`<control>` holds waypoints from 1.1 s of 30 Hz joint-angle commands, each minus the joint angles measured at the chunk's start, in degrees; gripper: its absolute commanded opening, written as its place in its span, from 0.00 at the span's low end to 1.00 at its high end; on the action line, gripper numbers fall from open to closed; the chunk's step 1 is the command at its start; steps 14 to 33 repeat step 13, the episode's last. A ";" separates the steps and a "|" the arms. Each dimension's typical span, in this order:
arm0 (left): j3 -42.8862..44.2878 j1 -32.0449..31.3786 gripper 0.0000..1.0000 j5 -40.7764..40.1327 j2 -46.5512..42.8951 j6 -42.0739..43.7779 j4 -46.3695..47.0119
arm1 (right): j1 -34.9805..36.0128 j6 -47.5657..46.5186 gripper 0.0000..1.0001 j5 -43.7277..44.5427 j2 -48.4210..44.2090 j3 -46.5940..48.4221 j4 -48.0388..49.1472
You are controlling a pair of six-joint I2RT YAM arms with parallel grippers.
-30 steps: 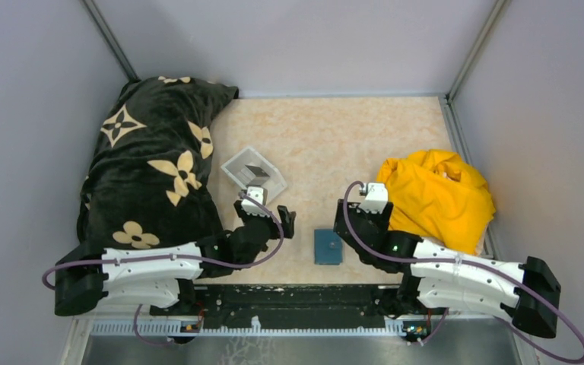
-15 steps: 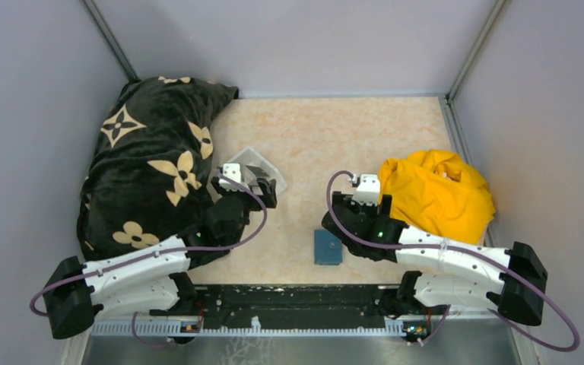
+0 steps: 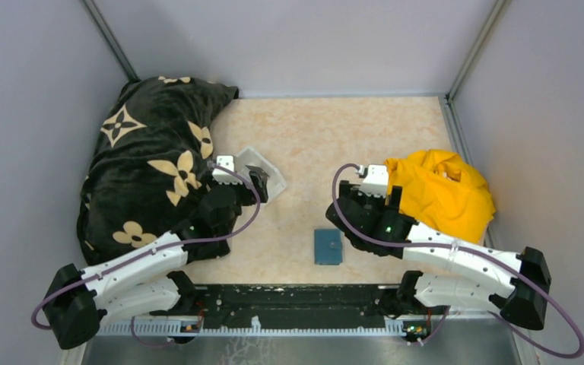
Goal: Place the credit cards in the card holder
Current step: Reset both arms
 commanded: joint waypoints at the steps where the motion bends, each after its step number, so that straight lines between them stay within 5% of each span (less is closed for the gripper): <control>1: 0.33 0.90 1.00 1.36 -1.58 0.13 -0.12 | -3.03 -4.22 0.99 4.60 -4.07 2.56 0.71; 33: 0.59 1.66 1.00 2.31 -1.43 -0.37 -0.49 | -4.63 -3.76 0.99 5.61 -4.07 3.96 0.70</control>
